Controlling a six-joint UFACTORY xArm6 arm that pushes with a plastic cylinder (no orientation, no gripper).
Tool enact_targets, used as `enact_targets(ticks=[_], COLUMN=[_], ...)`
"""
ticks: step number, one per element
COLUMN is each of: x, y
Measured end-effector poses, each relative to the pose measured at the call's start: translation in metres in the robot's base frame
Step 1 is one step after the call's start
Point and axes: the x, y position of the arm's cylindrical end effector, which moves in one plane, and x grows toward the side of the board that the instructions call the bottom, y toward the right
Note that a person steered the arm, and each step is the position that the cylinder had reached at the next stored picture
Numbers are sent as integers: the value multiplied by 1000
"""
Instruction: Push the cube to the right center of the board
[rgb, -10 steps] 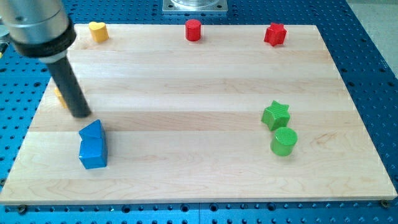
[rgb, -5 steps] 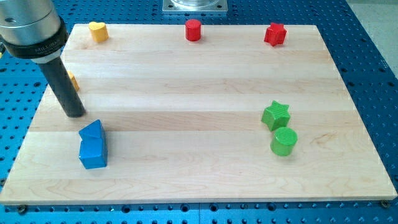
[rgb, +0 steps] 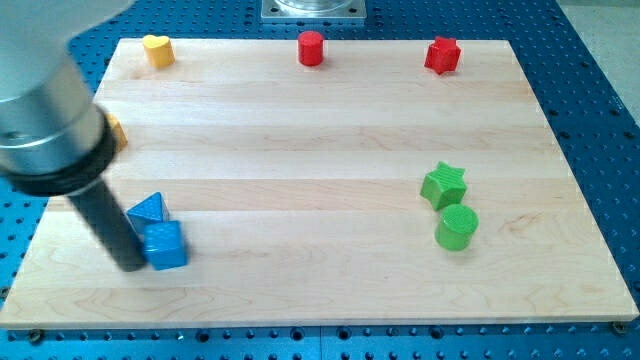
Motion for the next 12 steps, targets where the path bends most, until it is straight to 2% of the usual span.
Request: enact_targets(ticks=[1,3,4,6,9,11,12], x=[-3,-74,-62,-12,-107,-128,-152], y=[67,162,161,150,286,286,308])
